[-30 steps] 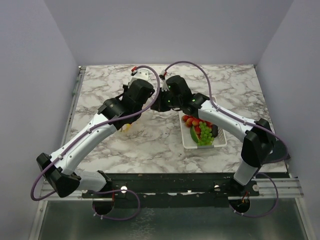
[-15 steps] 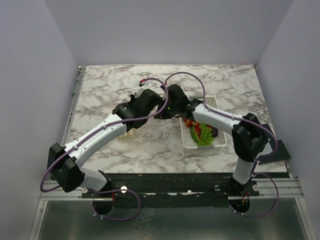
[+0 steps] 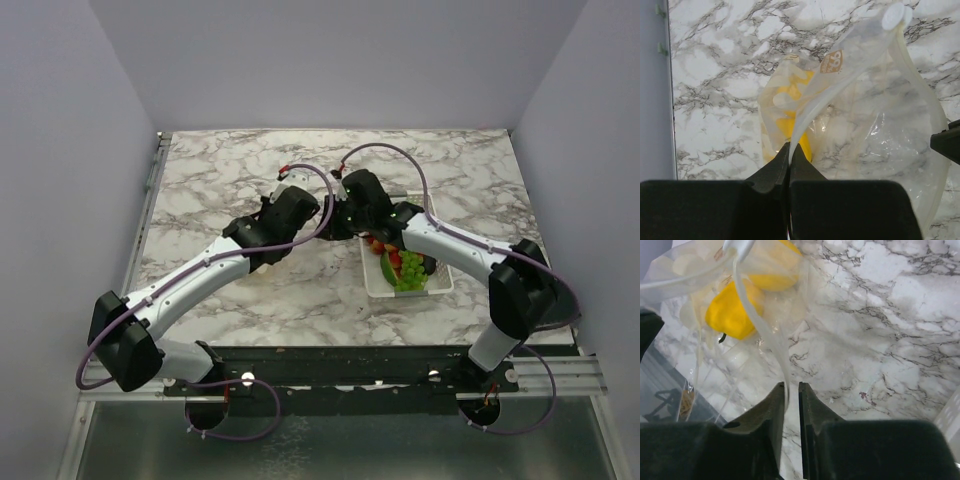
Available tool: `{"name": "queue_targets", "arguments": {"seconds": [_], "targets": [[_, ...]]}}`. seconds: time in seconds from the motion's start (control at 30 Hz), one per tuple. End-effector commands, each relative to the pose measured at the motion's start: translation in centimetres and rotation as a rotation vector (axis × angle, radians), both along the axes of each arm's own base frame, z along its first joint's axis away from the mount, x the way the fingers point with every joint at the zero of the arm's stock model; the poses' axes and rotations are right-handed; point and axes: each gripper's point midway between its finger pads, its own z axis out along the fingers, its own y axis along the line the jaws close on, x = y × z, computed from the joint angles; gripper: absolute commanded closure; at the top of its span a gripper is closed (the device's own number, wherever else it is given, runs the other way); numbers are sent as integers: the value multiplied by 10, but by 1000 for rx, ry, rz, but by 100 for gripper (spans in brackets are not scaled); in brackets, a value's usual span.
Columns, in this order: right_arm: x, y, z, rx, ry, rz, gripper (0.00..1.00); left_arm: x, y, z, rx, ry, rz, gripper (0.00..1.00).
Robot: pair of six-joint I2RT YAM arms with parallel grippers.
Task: Place the food in the zip-top bag and seal the zipper
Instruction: Adjust the zipper food storage bag at the center of the board, then pick up the fake fruit from the bin.
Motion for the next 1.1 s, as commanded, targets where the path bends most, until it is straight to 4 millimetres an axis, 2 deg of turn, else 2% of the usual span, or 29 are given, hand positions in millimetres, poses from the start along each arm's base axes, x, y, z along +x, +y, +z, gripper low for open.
{"name": "queue_targets", "arguments": {"seconds": [0.0,0.17,0.27,0.57,0.8,1.07], "targets": [[-2,-11,21,9,-46,-18,71,-1,-5,6,-45,-26,-16,100],[-3,-22,43,12,-98,-47,49,-1,-7,7,-61,-34,-27,100],[-3,-35,59,-2,-149,-78,40,-2,-9,10,-80,-39,-37,100],[5,-85,79,-162,-268,-203,28,-4,-16,15,-130,-46,-71,100],[22,-129,77,-281,-298,-306,23,-6,-19,17,-147,-44,-85,100],[52,-167,51,-331,-248,-379,13,-7,-21,18,-165,-45,-97,100]]}}
